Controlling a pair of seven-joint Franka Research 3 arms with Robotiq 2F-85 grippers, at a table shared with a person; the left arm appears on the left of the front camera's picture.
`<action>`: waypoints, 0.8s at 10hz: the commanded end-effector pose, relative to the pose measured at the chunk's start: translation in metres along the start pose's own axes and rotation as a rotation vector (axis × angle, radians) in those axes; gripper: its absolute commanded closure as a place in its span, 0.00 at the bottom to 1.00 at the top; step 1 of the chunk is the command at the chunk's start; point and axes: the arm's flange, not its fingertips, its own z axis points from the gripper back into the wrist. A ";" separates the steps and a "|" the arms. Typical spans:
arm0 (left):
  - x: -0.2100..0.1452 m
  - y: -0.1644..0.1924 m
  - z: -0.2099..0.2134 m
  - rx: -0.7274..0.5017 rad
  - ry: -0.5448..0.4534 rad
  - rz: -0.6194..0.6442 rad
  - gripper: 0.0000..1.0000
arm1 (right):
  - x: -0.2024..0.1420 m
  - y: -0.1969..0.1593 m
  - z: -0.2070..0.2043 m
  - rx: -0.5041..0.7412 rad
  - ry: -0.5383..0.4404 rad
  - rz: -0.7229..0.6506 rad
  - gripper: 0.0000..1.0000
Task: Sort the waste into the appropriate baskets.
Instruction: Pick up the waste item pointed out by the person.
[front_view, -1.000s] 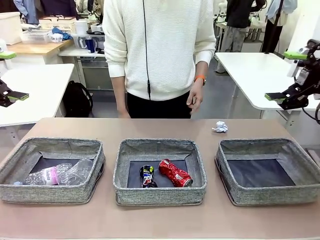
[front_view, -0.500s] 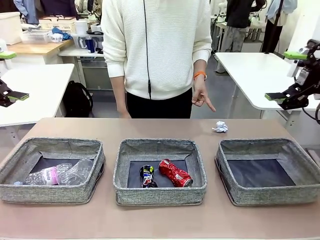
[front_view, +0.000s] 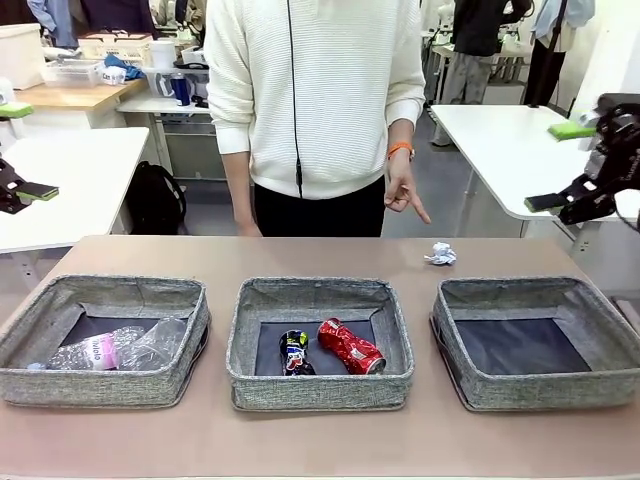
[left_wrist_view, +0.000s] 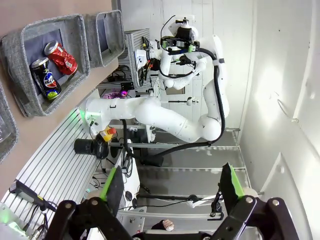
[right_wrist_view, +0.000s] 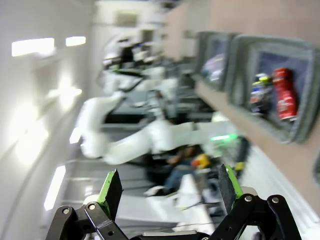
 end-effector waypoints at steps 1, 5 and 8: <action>-0.002 0.001 0.002 0.006 0.014 -0.017 0.00 | 0.004 0.016 -0.030 -1.379 -0.437 0.070 0.00; -0.002 0.001 0.002 0.006 0.014 -0.017 0.00 | 0.011 0.015 -0.030 -1.924 -0.584 -0.056 0.00; -0.002 0.001 0.002 0.006 0.014 -0.017 0.00 | 0.019 0.025 -0.031 -0.802 -0.132 0.277 0.00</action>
